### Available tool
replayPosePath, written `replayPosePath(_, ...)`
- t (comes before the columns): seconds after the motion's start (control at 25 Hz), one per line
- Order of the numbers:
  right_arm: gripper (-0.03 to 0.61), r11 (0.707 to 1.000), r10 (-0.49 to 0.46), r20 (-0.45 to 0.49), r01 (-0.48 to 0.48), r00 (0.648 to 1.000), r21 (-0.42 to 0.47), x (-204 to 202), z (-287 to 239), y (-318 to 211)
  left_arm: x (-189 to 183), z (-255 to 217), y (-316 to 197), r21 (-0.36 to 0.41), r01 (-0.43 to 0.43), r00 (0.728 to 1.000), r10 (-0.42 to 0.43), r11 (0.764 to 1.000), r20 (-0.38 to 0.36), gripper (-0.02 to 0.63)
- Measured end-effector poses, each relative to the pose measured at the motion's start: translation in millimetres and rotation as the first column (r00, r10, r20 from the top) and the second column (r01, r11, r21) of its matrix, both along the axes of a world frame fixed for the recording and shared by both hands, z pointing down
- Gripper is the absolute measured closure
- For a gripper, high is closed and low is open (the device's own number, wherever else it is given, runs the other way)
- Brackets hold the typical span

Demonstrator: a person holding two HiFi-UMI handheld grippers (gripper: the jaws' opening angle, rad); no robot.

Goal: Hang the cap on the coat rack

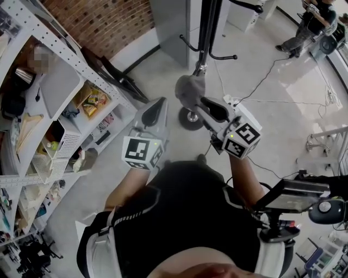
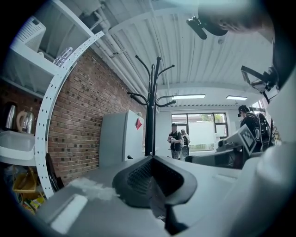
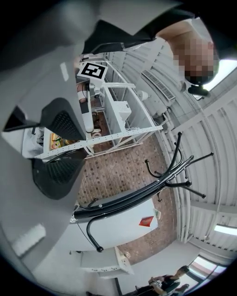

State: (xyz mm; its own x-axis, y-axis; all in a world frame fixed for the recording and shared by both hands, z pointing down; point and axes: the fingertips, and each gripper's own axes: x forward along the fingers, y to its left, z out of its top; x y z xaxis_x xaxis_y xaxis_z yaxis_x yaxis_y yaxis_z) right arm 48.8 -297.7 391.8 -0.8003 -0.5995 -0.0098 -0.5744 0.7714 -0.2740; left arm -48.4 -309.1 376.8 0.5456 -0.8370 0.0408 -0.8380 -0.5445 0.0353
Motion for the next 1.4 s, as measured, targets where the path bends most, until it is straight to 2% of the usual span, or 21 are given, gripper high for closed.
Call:
replayPosePath(0.44, 0.499, 0.994, 0.083, -0.059, -0.079, 0.995, 0.070, 4.3, -30.6, 2.4, 2.0, -8.3, 5.1, 0.025, -0.002, 1.000, 0.002, 1.000, -0.015, 0.611)
replayPosePath(0.64, 0.565, 0.986, 0.139, -0.065, -0.131, 0.988, 0.104, 9.6, -39.7, 2.2, 2.9, -11.7, 6.8, 0.034, 0.001, 1.000, 0.000, 0.999, -0.014, 0.611)
replayPosePath(0.92, 0.571, 0.973, 0.186, -0.130, -0.164, 0.974, 0.163, 12.5, -38.8, 6.1, 7.1, -10.2, 8.5, 0.030, -0.002, 1.000, 0.002, 1.000, -0.017, 0.611)
replayPosePath(1.2, 0.571, 0.970, 0.206, -0.118, -0.187, 0.971, 0.156, 17.7, -35.7, 6.1, 5.6, -9.2, 9.5, 0.029, 0.001, 1.000, 0.000, 1.000, -0.019, 0.611)
replayPosePath(1.4, 0.571, 0.970, 0.226, -0.105, -0.214, 0.969, 0.113, 25.4, -28.3, 3.1, 6.1, -9.7, 10.6, 0.032, 0.003, 1.000, -0.002, 0.999, -0.026, 0.611)
